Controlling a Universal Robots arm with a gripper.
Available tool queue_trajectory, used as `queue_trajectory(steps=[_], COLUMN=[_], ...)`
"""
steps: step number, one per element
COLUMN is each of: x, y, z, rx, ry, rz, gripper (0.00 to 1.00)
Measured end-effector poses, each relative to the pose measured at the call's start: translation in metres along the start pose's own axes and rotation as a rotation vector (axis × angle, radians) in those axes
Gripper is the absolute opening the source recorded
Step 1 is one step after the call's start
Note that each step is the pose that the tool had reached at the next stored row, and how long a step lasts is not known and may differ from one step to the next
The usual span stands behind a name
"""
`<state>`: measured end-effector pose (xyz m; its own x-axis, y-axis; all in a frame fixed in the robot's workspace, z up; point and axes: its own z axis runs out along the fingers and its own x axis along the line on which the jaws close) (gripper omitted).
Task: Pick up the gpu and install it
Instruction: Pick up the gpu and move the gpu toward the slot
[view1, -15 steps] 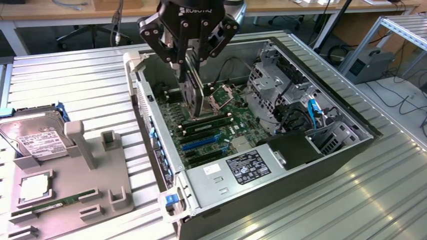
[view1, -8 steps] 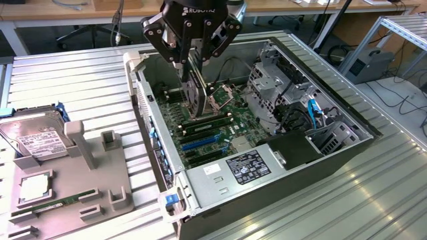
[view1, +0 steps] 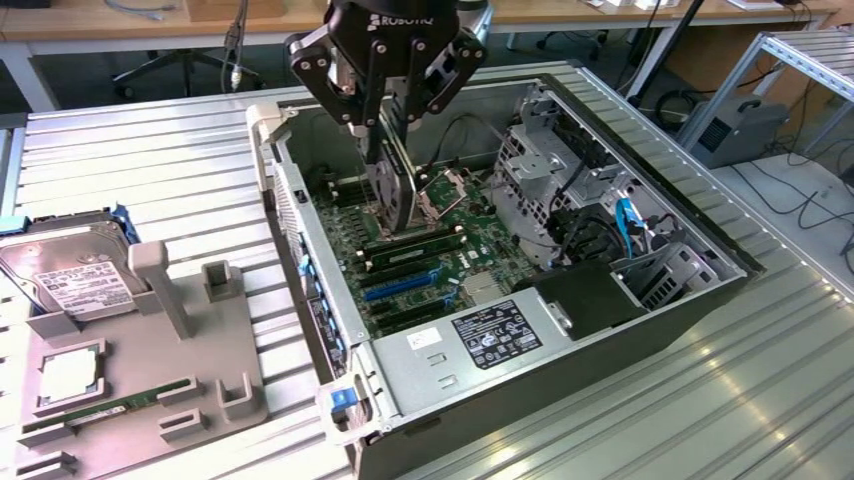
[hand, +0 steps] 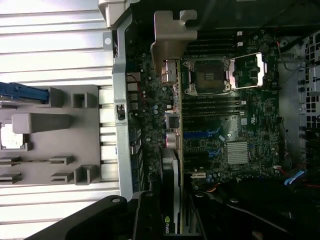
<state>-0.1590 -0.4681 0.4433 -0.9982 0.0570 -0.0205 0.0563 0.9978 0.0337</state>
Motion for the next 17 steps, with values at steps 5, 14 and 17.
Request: queue_trajectory(steps=[5, 14, 17], x=[-0.017, -0.055, -0.068], y=[0.0009, 0.0031, 0.0038], z=[0.0004, 0.0012, 0.0016], rx=[0.0000, 0.0000, -0.0001], ry=[0.0000, 0.0000, -0.0001], rz=[0.000, 0.000, 0.000], gripper=[0.27, 0.27, 0.27])
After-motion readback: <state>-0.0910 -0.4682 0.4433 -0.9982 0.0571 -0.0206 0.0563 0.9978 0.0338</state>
